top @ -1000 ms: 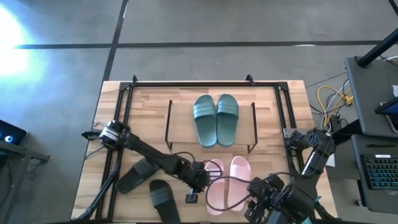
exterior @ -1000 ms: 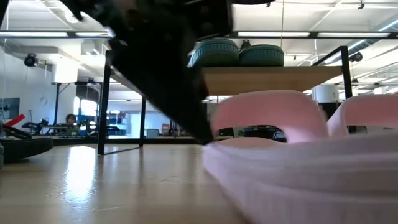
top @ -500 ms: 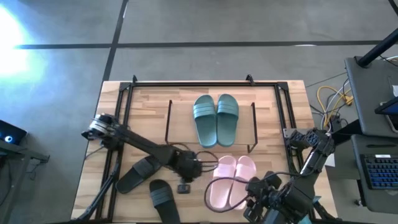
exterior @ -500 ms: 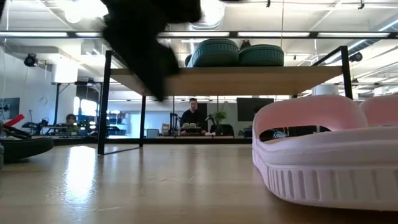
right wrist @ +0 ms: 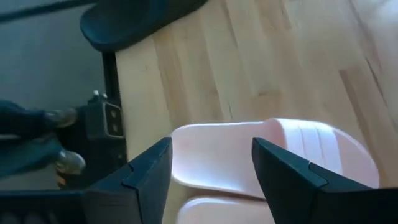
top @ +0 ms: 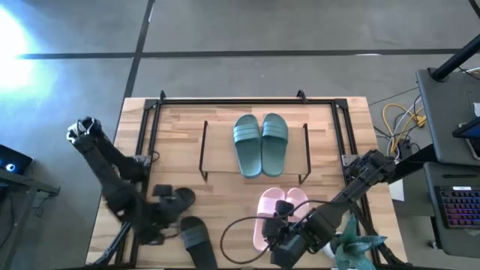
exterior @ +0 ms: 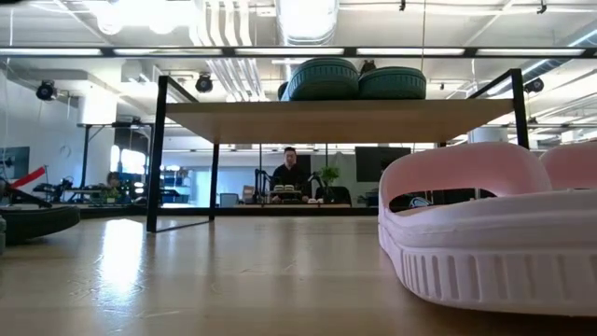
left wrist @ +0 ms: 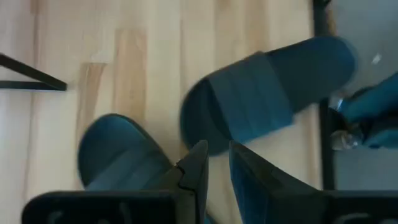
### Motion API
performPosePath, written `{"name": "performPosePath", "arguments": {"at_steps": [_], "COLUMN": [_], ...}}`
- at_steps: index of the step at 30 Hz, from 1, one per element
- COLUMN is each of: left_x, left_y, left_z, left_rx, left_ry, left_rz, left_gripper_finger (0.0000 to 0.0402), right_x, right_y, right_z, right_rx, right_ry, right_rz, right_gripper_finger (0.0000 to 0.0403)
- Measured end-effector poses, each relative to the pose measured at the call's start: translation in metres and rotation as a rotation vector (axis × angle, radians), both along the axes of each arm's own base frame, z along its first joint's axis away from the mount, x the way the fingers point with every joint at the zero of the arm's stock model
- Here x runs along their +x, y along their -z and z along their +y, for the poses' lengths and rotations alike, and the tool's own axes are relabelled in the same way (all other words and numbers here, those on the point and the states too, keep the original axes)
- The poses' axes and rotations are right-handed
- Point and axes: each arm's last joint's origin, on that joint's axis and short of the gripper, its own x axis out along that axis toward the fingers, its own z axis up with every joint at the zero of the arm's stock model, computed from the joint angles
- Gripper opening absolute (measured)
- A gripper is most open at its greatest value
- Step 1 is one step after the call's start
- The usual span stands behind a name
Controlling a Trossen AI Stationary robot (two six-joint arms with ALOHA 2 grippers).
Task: Pick and place slides into the shelf
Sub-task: Put the top black slipper under the shelf
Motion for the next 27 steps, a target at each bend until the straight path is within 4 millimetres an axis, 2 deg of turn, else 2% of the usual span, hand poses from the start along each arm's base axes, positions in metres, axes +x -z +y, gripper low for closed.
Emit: {"name": "performPosePath", "arguments": {"at_steps": [2,6,9,12,16,20,24,27], "left_x": [-0.018,-0.042,-0.047,-0.053,-0.044,-0.031,-0.027,-0.024], "left_y": [0.001,0.023,0.031,0.035,0.033,0.045,0.045,0.041], "left_z": [-0.007,-0.015,-0.011,-0.012,-0.026,-0.036,-0.046,-0.049], "left_rx": [-0.008,-0.015,-0.135,-0.357,-0.555,-0.547,-0.510,-0.591], "left_ry": [-0.014,-0.161,-0.513,-0.919,-0.965,-0.994,-0.954,-1.013], "left_rz": [-0.009,0.147,0.157,-0.027,-0.161,-0.213,-0.466,-0.573], "left_gripper_finger": [0.0049,0.0049,0.0049,0.0049,0.0051,0.0057,0.0057,0.0056], "right_x": [0.003,0.010,0.016,0.022,0.028,0.028,0.027,0.026], "right_y": [0.004,0.008,0.009,0.008,0.007,0.005,0.004,0.004], "right_z": [-0.005,-0.016,-0.024,-0.030,-0.034,-0.034,-0.032,-0.031], "right_rx": [-0.025,-0.046,-0.022,-0.006,0.040,0.082,0.110,0.121], "right_ry": [-0.017,0.001,0.064,0.091,0.150,0.197,0.230,0.243], "right_rz": [0.007,0.021,0.019,0.006,-0.016,-0.024,-0.024,-0.025], "right_gripper_finger": [0.0211,0.0211,0.0211,0.0211,0.0211,0.0211,0.0211,0.0211]}}
